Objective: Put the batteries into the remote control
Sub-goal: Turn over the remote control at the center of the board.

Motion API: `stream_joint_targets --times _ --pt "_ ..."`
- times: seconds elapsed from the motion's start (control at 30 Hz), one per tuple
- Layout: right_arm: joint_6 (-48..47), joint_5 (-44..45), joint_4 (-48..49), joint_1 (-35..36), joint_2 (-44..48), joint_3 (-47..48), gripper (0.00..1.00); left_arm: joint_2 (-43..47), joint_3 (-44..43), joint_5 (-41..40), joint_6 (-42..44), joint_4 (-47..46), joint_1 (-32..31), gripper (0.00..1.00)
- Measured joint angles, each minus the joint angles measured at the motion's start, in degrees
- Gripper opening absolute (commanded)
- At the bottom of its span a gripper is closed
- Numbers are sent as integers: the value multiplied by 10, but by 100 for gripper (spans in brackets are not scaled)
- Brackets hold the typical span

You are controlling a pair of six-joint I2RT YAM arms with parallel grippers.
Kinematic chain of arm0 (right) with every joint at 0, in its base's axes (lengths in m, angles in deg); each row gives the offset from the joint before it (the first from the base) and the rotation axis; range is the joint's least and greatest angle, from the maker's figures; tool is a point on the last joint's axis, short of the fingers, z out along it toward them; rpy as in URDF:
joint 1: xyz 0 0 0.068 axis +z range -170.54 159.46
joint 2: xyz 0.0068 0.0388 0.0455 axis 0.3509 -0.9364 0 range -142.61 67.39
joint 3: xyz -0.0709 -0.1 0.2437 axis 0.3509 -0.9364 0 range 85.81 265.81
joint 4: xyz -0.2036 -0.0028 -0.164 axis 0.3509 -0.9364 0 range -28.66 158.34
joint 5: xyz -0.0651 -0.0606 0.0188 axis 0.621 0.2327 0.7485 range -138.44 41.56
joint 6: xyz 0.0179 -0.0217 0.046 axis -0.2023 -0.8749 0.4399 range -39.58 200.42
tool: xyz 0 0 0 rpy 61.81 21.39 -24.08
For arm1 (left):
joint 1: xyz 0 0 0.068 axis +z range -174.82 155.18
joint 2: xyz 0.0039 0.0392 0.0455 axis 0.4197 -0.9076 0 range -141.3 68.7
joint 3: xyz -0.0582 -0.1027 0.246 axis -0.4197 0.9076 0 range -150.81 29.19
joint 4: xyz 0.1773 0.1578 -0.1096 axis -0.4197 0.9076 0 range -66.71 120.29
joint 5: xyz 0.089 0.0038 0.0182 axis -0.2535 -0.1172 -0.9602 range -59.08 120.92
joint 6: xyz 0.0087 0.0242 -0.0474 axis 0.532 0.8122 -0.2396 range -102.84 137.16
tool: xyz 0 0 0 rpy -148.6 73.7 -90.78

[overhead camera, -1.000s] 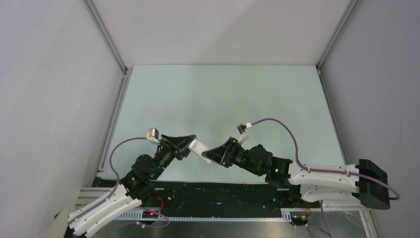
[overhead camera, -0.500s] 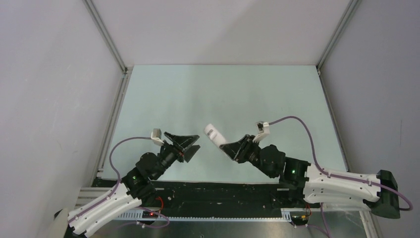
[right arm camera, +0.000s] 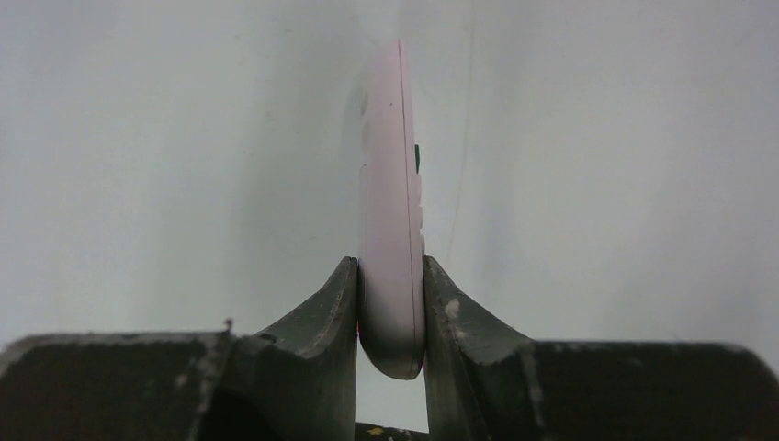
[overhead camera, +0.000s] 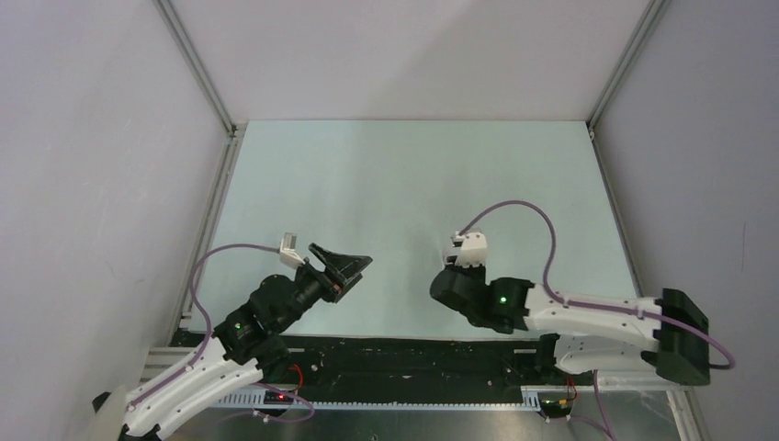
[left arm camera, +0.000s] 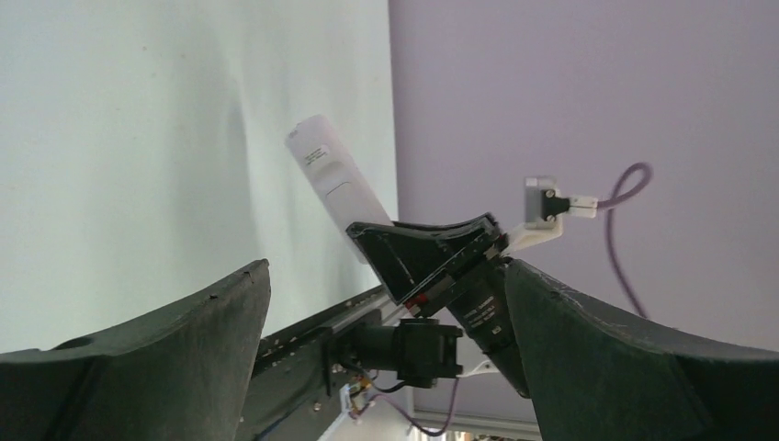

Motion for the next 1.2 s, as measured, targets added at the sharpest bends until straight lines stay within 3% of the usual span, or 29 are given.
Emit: stream_joint_targets --times 0.27,0.6,0.83,1.2 --pt "15 60 -148 22 -219 124 0 2 -18 1 44 47 0 100" --pt "149 137 -390 59 -493 269 2 93 -35 -37 87 101 0 100" --pt "158 139 -423 72 -537 283 39 100 -67 -56 110 129 0 100" --pt "115 84 -377 88 -549 284 63 81 -68 -56 111 141 0 100"
